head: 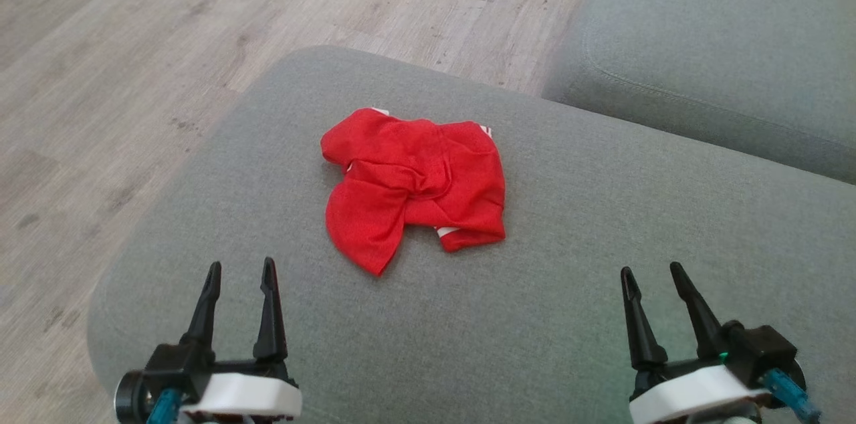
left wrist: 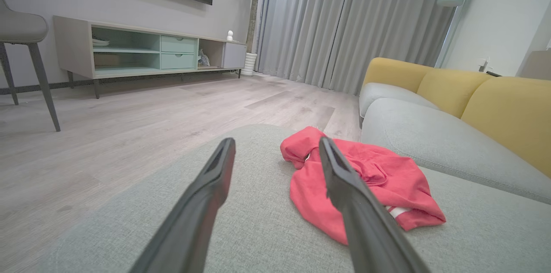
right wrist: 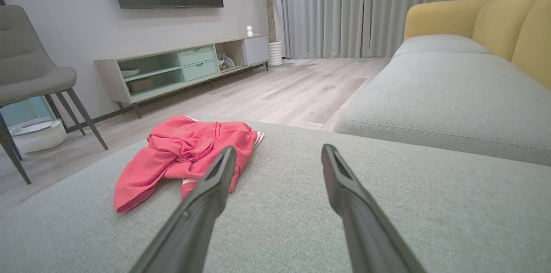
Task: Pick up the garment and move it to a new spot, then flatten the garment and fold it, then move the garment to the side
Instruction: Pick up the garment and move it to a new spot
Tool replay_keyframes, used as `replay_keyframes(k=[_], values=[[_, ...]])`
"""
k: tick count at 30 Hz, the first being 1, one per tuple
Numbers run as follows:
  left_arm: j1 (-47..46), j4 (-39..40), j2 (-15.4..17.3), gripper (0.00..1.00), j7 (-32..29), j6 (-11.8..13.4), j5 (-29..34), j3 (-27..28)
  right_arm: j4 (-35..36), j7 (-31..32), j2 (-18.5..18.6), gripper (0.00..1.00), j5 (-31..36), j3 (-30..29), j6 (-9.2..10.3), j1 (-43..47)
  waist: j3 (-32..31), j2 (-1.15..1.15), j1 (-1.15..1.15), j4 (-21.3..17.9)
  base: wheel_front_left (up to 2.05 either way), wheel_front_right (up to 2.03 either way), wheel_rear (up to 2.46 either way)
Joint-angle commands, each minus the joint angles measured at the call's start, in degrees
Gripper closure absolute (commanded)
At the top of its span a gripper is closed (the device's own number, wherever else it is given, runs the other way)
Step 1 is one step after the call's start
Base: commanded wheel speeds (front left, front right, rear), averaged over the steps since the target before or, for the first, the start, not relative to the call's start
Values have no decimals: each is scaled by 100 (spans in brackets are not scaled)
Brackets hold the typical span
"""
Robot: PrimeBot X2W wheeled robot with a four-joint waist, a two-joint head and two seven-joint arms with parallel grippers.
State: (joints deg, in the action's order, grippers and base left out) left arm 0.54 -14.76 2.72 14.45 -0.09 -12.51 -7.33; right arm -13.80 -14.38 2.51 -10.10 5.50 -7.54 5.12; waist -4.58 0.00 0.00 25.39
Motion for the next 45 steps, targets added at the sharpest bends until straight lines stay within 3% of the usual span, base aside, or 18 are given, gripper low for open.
replay_keyframes(k=[1,8,13,19,25,31,37,38,39,40,41,45], values=[[-192,153,16,0,55,-40,59,209,150,-62,37,0,-42,150,5,-224,10,0,0,16,0,0,0],[-322,47,17,0,55,-192,163,241,92,-62,37,0,-31,173,5,-264,148,0,0,-148,0,0,0],[-856,-537,48,0,5,-446,191,21,130,-62,37,0,87,116,5,-355,461,0,0,-406,0,0,0],[-1855,-1486,155,0,-963,-681,232,-643,202,-62,37,0,296,53,5,-559,954,0,0,-726,0,0,0],[-2492,-2362,308,0,-1714,-719,208,-944,253,-62,37,0,349,-28,5,-714,1245,0,0,-976,0,0,0],[-2814,-2998,388,0,-1849,-571,223,-940,281,-62,37,0,352,-53,5,-806,1383,0,0,-1137,0,0,0],[-2986,-3554,339,0,-1994,-641,134,-1097,250,-62,37,0,351,-65,5,-850,1381,0,0,-1196,0,0,0],[-3001,-3606,337,23,-1992,-649,114,-1109,238,-62,37,0,349,-67,5,-855,1358,0,0,-1201,0,0,0],[-3012,-3637,335,58,-1961,-657,91,-1116,227,-62,37,0,346,-69,5,-857,1337,0,0,-1204,0,0,0],[-3012,-3637,335,58,-1961,-657,91,-1116,227,-62,37,0,346,-69,5,-857,1337,0,0,-1204,0,0,0],[-3021,-3652,333,100,-1908,-664,70,-1123,214,-62,37,0,340,-73,5,-855,1306,0,0,-1206,0,0,0],[-3063,-3541,351,100,-1482,-693,-16,-1150,156,-62,37,0,318,-81,5,-828,1157,0,0,-1208,0,0,0]])
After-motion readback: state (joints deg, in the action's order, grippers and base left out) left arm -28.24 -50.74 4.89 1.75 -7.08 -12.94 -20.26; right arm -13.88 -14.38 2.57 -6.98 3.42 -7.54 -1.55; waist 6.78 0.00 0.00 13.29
